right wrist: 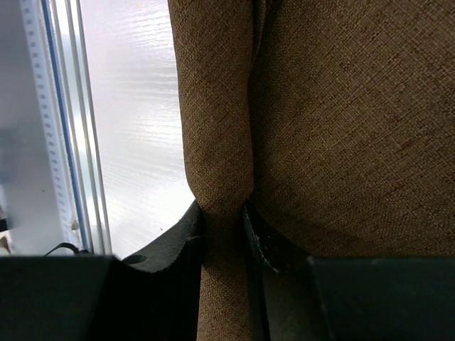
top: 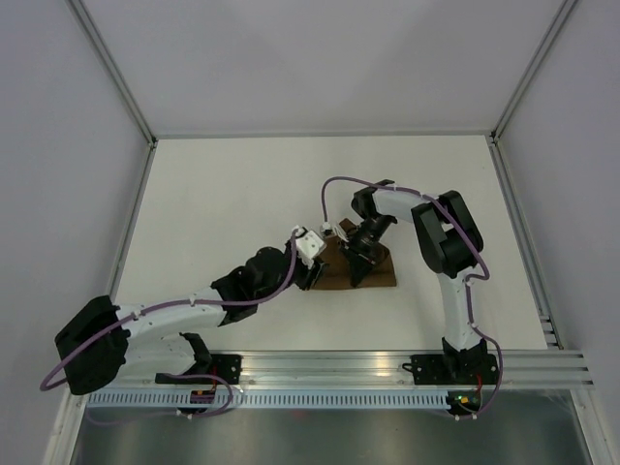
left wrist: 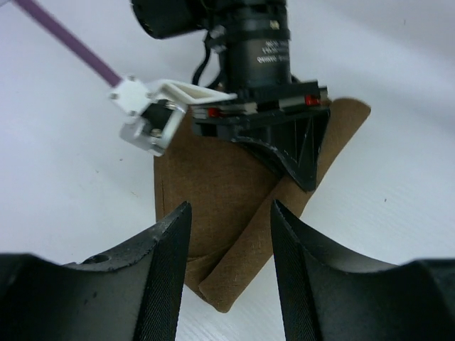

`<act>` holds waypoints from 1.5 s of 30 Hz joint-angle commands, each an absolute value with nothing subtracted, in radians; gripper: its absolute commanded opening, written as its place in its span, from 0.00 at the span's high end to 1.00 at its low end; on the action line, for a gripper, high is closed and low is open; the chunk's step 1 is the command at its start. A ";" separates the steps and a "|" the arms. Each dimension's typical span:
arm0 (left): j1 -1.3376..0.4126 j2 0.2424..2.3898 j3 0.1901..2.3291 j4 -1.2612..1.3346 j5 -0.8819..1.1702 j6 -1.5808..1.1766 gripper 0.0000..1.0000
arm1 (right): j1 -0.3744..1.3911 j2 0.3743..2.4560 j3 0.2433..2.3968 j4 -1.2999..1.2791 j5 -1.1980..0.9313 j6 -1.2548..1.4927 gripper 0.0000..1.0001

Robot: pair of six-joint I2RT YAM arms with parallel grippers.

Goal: Fold the napkin, place the utensils inside, and roll it up
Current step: Roll the napkin with the utensil

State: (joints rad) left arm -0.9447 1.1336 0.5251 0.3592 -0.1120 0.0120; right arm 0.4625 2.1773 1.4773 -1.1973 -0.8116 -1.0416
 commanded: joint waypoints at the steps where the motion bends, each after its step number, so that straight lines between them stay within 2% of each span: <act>1: -1.012 1.233 0.580 0.379 -0.204 0.176 0.46 | 0.468 2.269 1.480 -1.201 -0.729 -1.108 0.84; 11: -1.178 1.551 0.695 0.394 -0.236 0.327 0.44 | 0.459 2.319 1.539 -1.238 -0.727 -1.098 0.84; 23: -1.193 1.703 0.745 0.437 -0.218 0.354 0.43 | 0.451 2.355 1.571 -1.256 -0.723 -1.091 0.84; 29: -1.193 1.741 0.742 0.453 -0.215 0.359 0.47 | 0.448 2.370 1.588 -1.264 -0.727 -1.089 0.84; 32: -1.193 1.755 0.739 0.451 -0.206 0.360 0.55 | 0.445 2.370 1.592 -1.269 -0.732 -1.089 0.84; 36: -1.193 1.776 0.744 0.433 -0.186 0.362 0.74 | 0.440 2.372 1.595 -1.273 -0.736 -1.091 0.83; 40: -1.192 1.799 0.759 0.399 -0.147 0.359 0.88 | 0.442 2.370 1.595 -1.273 -0.738 -1.089 0.83; 43: -1.183 1.812 0.775 0.354 -0.095 0.344 0.96 | 0.440 2.355 1.592 -1.269 -0.744 -1.082 0.78; 45: -1.172 1.813 0.778 0.327 -0.046 0.338 0.98 | 0.440 2.338 1.586 -1.262 -0.753 -1.074 0.67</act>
State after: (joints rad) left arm -1.1835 1.7630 0.7559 0.3954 -0.1799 0.3500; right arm 0.4343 2.3226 1.5917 -1.4113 -0.8303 -1.0344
